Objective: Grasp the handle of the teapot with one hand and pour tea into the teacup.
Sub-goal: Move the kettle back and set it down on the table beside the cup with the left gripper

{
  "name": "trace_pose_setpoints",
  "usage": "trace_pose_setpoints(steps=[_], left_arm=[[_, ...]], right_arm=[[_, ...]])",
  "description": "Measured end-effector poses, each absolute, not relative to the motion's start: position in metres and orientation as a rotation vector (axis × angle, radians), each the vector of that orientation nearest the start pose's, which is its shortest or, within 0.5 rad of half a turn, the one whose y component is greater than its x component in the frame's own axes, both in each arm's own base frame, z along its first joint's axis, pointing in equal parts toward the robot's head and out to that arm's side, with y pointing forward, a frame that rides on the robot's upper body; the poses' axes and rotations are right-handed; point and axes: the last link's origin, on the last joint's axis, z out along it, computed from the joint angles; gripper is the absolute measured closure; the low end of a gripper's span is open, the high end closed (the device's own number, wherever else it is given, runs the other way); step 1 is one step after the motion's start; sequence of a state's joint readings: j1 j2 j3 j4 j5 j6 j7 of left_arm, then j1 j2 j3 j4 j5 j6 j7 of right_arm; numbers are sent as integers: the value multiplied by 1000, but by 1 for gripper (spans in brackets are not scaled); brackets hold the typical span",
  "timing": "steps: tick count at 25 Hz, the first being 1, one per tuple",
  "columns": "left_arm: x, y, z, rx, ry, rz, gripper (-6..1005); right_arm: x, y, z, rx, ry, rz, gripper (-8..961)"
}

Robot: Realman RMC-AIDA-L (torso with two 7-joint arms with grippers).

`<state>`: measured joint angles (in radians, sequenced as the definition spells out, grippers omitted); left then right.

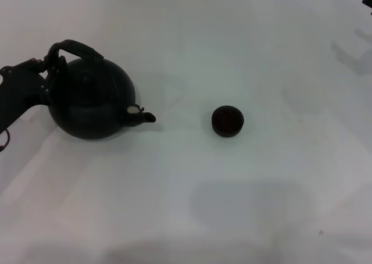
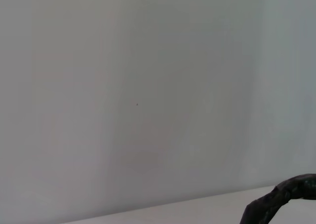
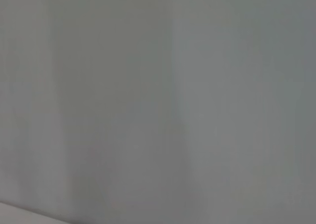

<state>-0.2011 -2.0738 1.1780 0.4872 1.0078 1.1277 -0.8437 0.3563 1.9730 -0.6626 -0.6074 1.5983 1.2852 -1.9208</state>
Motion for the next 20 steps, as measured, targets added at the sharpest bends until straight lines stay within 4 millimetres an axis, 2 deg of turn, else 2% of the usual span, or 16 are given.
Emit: trace_pose_setpoints(steps=[5,16,20], left_arm=[[-341,291,-8,-2060,-655,-736,822],[-345,292,-4,-2018,-668,-740,639],[-342,292,-4,-2024,-647,-754,466]], right_arm=[[337,339,89,-2082,654,752,118],[337,341,90,-2081,649,749,119],[337,341,91,-2081,647,746,119]])
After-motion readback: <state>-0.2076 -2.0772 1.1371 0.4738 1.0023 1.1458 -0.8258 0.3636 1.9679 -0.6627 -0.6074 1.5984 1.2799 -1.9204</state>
